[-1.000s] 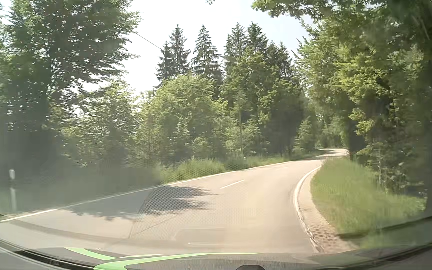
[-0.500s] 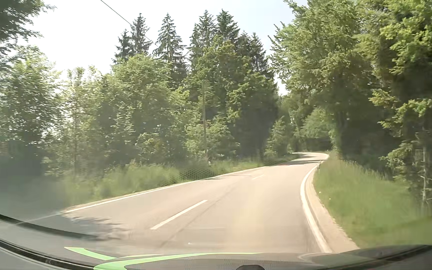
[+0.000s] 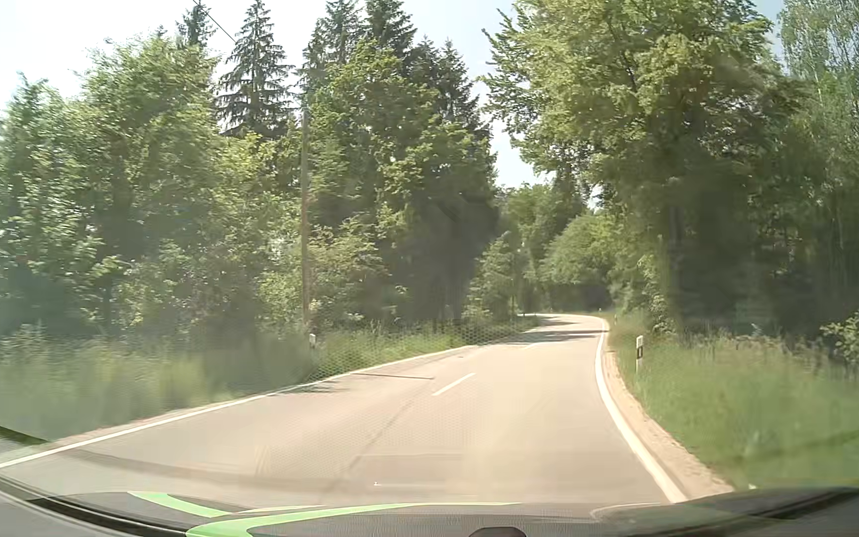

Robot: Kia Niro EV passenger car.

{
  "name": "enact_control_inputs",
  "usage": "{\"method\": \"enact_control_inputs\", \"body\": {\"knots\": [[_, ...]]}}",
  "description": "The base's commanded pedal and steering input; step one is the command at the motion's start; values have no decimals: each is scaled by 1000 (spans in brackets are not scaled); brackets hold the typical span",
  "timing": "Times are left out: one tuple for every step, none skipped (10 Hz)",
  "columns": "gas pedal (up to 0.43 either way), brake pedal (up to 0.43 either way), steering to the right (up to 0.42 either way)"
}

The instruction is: Follow the waypoints while adhering to traffic rules and regulations

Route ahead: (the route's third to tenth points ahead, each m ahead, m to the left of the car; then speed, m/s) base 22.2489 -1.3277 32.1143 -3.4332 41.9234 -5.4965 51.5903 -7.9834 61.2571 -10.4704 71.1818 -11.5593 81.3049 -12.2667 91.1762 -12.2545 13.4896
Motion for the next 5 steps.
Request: {"method": "enact_control_inputs", "body": {"knots": [[220, 0, 83], [228, 0, 81], [240, 0, 78], [240, 0, 74], [240, 0, 71]]}}
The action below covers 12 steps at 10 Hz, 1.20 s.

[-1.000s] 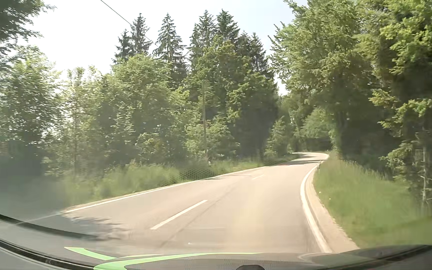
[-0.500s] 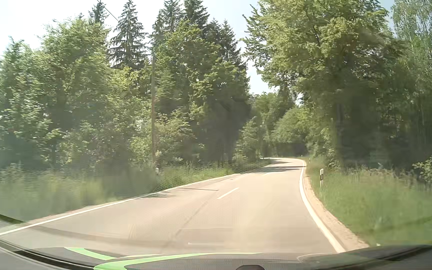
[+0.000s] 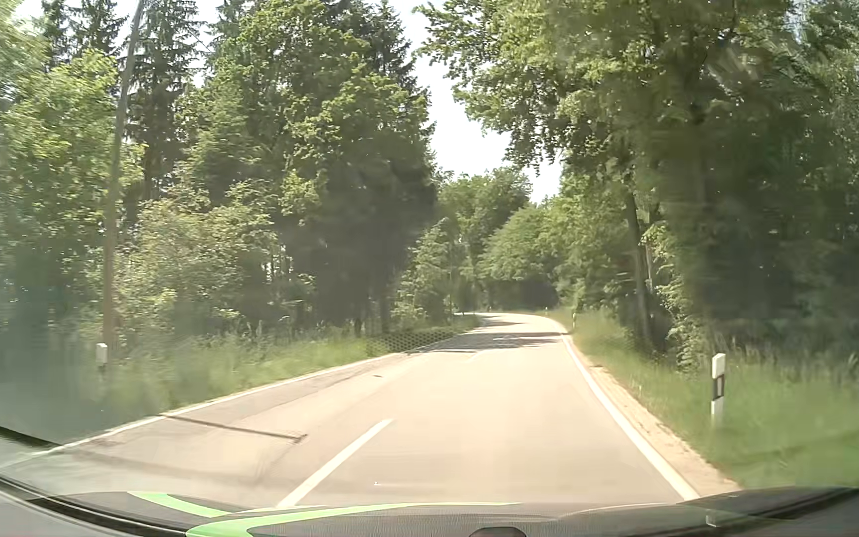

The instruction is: Follow the waypoints while adhering to traffic rules and regulations

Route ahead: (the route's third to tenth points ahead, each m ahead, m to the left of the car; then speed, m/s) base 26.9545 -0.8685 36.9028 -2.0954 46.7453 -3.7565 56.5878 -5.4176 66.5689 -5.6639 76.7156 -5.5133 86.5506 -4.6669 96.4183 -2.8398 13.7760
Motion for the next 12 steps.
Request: {"method": "enact_control_inputs", "body": {"knots": [[248, 0, 65], [248, 0, 59], [248, 0, 54], [248, 0, 50], [248, 0, 46], [248, 0, 41], [248, 0, 38], [260, 0, 34], [260, 0, 31], [260, 0, 28], [260, 0, 22], [260, 0, 18]]}}
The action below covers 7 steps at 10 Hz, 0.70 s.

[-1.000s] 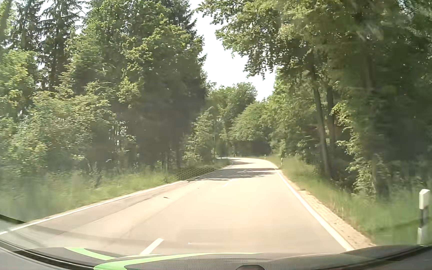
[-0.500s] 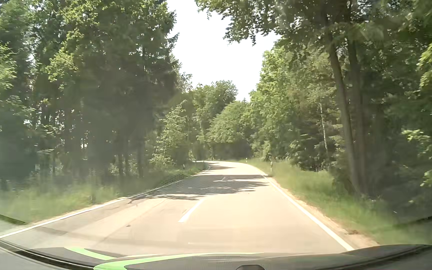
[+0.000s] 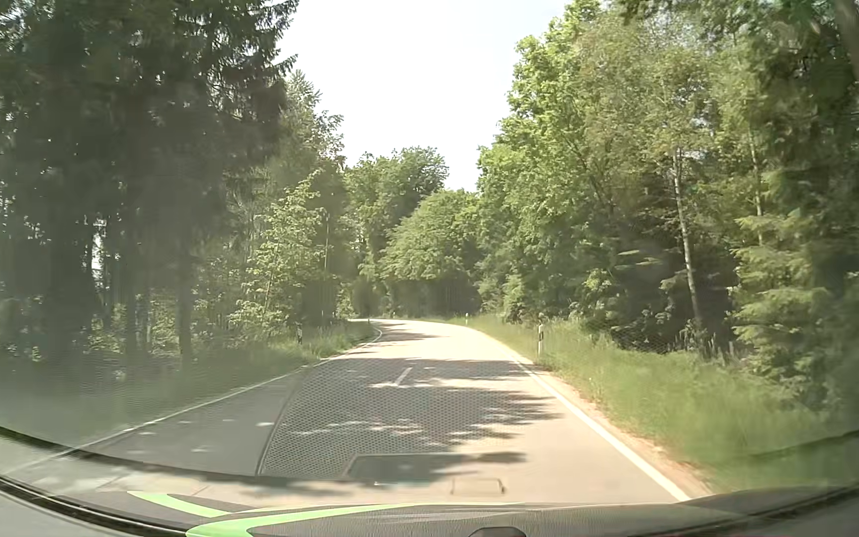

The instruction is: Follow the waypoints while adhering to traffic rules and regulations

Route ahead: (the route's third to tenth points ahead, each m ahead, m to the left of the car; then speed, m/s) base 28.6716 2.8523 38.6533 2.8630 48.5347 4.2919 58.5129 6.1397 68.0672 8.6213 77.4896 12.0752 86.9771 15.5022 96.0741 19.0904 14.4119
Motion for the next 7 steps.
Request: {"method": "enact_control_inputs", "body": {"knots": [[260, 0, 14], [260, 0, 10], [260, 0, 5], [260, 0, 3], [260, 0, 3], [248, 0, 2], [220, 0, 1]]}}
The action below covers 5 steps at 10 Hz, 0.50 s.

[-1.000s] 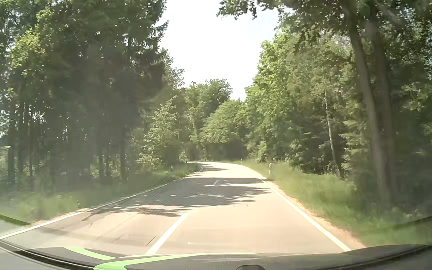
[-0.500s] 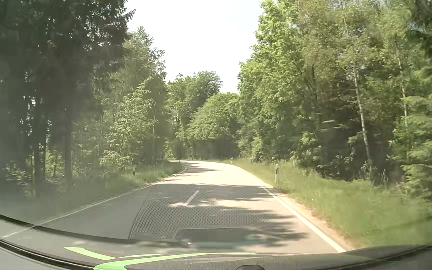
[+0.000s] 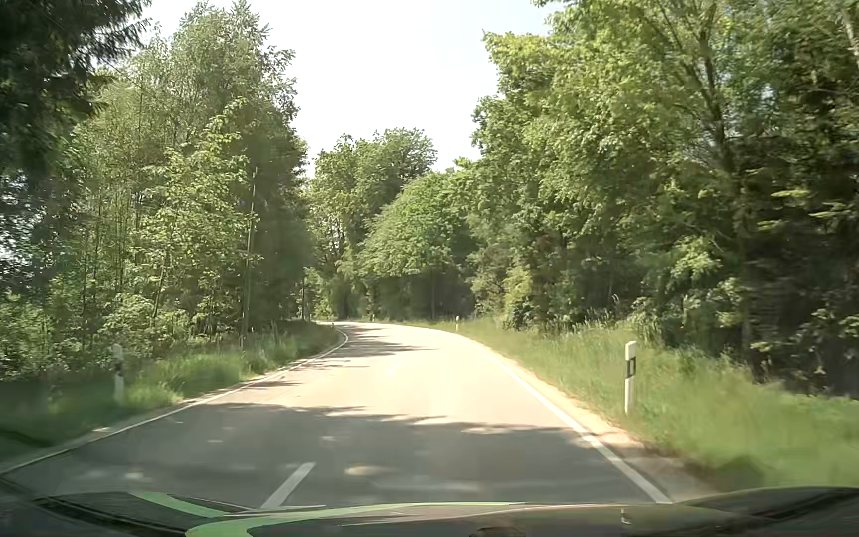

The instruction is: Follow the waypoints while adhering to traffic rules and regulations

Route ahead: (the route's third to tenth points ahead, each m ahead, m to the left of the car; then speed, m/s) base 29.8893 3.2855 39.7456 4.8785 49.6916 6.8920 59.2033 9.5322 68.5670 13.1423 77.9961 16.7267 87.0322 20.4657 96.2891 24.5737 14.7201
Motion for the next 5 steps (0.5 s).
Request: {"method": "enact_control_inputs", "body": {"knots": [[189, 0, 0], [189, 0, -1], [189, 0, -3], [189, 0, -4], [189, 0, -5]]}}
